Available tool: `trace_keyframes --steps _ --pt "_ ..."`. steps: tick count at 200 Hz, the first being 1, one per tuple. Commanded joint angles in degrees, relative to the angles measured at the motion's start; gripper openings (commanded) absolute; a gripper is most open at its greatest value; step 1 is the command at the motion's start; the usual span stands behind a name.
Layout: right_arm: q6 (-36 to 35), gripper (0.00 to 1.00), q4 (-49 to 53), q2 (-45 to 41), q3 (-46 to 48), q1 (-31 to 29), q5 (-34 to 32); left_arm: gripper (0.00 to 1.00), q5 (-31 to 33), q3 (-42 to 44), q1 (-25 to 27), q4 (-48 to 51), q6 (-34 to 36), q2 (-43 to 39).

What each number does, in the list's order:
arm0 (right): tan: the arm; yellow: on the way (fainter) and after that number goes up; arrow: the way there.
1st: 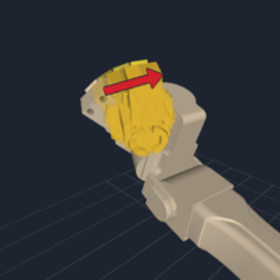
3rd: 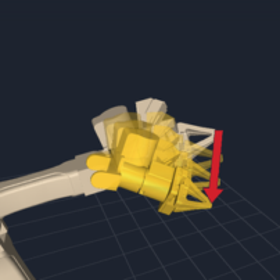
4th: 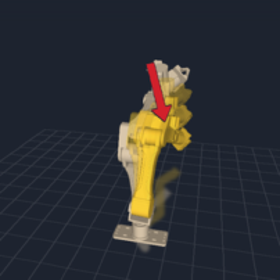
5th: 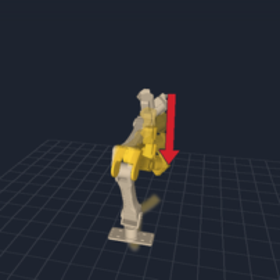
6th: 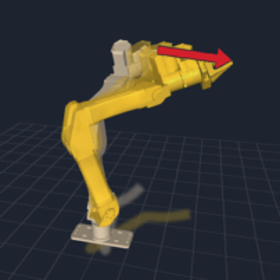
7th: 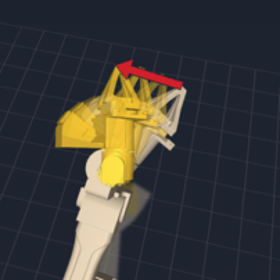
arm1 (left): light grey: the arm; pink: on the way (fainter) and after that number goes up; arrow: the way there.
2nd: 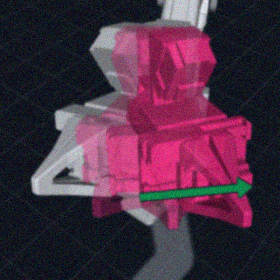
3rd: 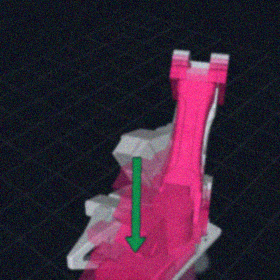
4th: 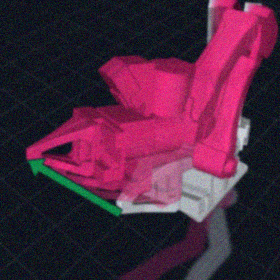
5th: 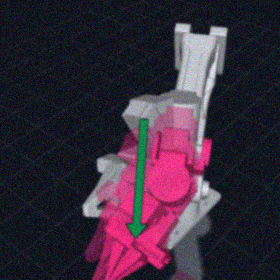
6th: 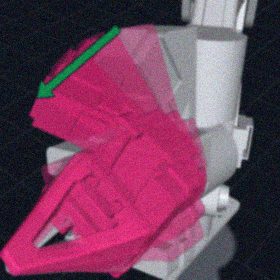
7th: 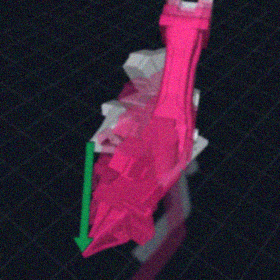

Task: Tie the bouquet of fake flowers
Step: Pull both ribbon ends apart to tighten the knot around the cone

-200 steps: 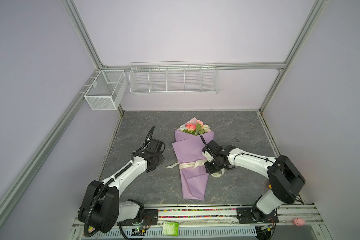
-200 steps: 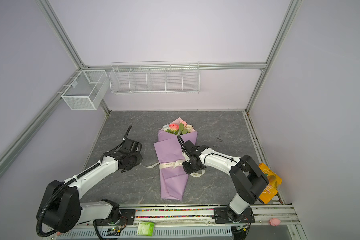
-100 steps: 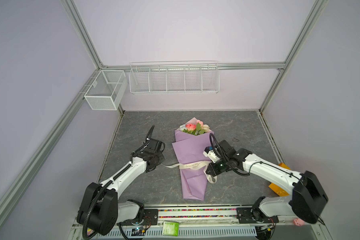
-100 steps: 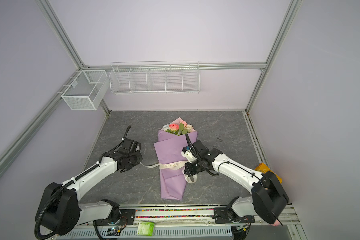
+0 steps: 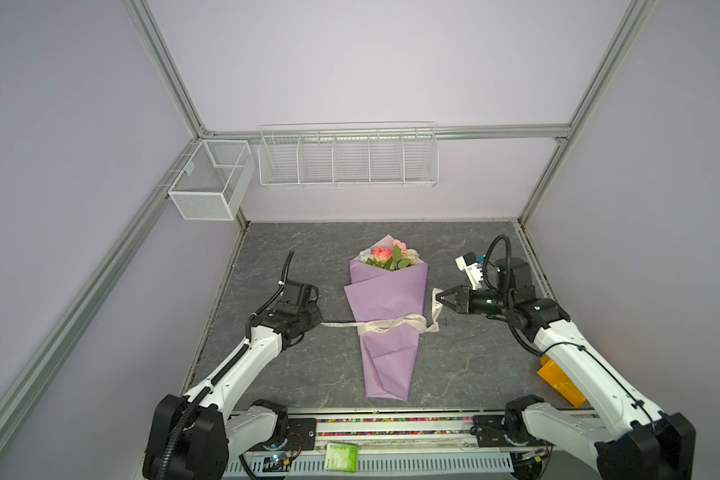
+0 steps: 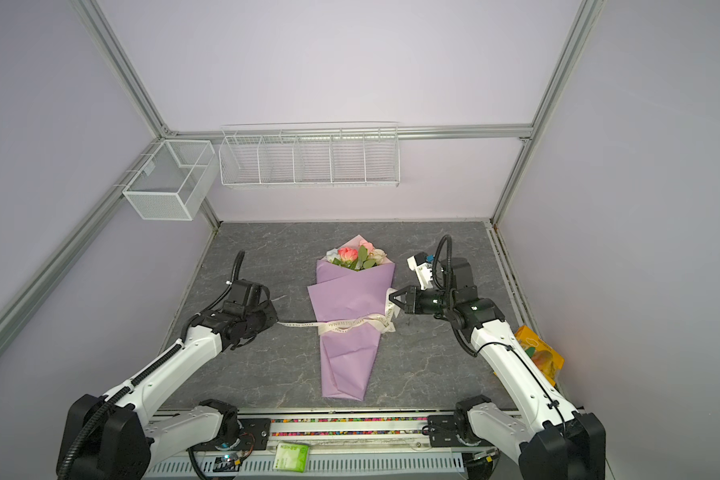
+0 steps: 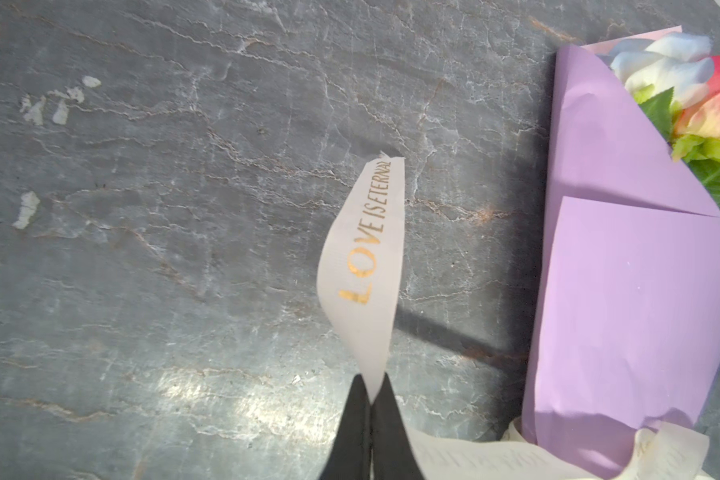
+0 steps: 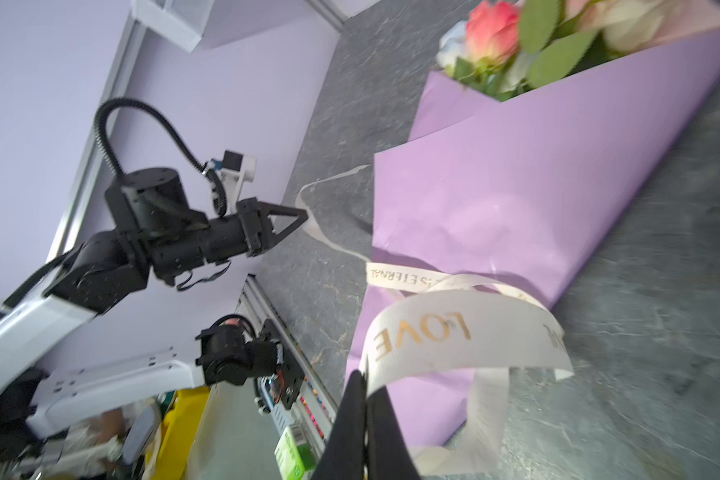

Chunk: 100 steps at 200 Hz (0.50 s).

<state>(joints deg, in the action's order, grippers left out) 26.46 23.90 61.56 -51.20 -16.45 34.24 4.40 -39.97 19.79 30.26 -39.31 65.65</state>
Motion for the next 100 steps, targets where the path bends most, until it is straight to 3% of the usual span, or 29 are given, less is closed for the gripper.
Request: trace_keyframes --steps 1,42,100 --pt "2.2 0.07 8.2 -2.0 -1.8 1.1 -17.9 0.0 -0.5 0.6 -0.5 -0.4 1.2 -0.7" --pt "3.2 0.07 13.1 -5.0 -2.1 6.9 -36.3 0.0 0.5 -0.5 -3.5 2.2 2.1 -1.5" --pt "0.4 0.07 14.0 -2.6 -3.7 11.8 -41.1 0.0 1.1 -0.7 -11.6 3.9 2.9 -1.5"
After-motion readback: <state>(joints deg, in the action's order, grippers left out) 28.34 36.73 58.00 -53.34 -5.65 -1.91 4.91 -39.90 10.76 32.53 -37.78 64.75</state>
